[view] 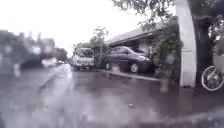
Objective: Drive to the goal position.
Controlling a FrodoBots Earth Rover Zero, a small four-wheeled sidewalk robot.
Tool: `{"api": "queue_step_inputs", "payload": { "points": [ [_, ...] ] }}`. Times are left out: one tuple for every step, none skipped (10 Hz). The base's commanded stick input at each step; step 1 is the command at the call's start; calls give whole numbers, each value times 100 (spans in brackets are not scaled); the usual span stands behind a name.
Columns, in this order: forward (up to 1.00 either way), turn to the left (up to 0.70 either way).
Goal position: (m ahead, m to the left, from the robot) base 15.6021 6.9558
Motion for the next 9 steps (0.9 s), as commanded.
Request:
{"api": "queue_step_inputs", "payload": {
  "points": [
    [100,4],
    [100,0],
    [100,0],
    [100,0],
    [100,0],
    [100,0],
    [100,25],
    [100,27],
    [100,27]
  ]
}}
